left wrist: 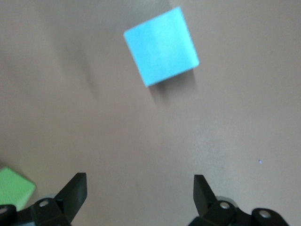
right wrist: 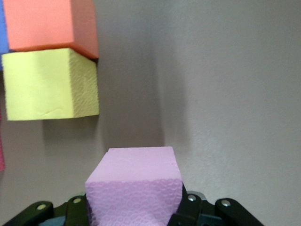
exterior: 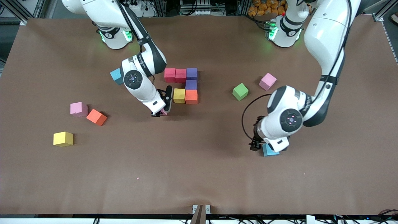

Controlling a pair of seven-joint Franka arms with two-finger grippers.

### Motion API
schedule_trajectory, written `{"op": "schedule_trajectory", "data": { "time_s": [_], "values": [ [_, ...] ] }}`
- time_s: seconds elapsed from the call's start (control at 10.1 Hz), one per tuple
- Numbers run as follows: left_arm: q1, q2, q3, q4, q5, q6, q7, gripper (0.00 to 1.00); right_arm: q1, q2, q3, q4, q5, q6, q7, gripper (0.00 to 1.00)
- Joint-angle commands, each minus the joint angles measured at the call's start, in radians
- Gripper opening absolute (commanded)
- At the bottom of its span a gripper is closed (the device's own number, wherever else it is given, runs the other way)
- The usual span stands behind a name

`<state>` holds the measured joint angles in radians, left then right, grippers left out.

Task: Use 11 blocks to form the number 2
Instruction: 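Reach the left gripper to the cyan cube while the right gripper carries pink, then lower the pink cube below yellow while the left gripper grasps cyan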

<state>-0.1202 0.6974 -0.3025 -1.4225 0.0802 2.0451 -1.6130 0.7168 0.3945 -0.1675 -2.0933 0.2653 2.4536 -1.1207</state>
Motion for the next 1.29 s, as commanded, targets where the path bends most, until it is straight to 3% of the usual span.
{"op": "schedule_trajectory", "data": {
  "time_s": [0.0,0.79,1.19],
  "values": [
    [0.043,-0.007,-0.007,-0.021,0.007,-0.009,0.181,1.00,0.024,-0.051,-0.001,-0.051,0.009,-0.015,0.027,0.30],
    [0.085,0.008,0.023,-0.027,0.013,-0.014,0.521,1.00,0.030,-0.048,0.046,-0.103,0.012,0.008,0.032,0.29],
    [0.076,0.022,0.022,-0.041,0.113,-0.016,0.597,1.00,0.023,-0.037,0.077,-0.097,0.014,0.011,0.078,0.29]
  ]
}}
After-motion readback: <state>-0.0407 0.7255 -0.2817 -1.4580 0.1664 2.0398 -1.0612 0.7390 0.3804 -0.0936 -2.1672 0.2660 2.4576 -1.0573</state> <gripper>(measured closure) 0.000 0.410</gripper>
